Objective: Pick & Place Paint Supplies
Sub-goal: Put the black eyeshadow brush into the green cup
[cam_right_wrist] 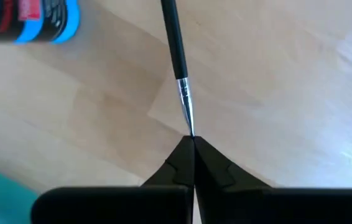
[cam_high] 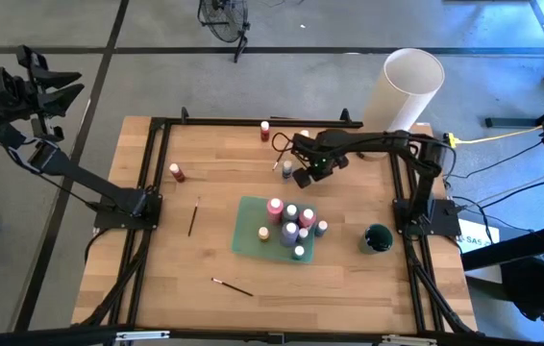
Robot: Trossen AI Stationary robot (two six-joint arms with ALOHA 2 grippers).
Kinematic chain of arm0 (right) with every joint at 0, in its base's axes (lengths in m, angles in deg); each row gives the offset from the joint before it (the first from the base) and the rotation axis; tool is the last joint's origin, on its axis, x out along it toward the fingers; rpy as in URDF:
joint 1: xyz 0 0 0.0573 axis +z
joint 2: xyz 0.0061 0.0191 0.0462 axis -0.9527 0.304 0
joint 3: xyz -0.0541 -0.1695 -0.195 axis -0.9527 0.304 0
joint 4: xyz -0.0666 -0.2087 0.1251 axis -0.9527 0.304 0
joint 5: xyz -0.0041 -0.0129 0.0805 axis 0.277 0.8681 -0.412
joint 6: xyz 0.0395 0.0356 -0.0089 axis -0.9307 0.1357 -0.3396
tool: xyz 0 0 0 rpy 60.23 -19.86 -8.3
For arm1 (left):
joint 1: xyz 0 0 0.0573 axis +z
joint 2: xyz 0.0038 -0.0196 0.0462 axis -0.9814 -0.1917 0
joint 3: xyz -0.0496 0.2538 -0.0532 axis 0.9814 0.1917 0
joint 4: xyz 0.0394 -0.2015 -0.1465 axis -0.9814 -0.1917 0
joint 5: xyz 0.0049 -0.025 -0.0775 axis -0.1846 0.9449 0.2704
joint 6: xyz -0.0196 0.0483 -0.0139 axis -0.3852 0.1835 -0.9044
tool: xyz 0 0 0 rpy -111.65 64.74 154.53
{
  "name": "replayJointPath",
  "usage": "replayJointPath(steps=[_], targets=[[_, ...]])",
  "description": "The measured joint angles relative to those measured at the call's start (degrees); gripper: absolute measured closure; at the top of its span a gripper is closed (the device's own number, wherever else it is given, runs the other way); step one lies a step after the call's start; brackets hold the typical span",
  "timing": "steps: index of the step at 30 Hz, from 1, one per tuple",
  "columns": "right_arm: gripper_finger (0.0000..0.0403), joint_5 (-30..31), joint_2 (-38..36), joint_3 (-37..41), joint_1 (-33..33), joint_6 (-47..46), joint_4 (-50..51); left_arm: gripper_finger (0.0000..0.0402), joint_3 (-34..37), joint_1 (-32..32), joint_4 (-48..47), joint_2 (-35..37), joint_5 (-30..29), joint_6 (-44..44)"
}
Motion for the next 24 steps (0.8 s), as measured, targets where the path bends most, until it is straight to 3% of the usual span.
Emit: replayJointPath(steps=[12, 24], targets=[[0.0403, 2.5, -6.5, -1.8, 1.5, -2.7, 6.4, 0.0304, 0.5, 0.0, 0.0, -0.2, 4.1, 0.3], [0.0403, 5.3, -16.0, -11.2, 4.9, -6.8, 12.5, 0.0304, 8.1, 0.6, -0.2, -1.8, 3.8, 10.1]])
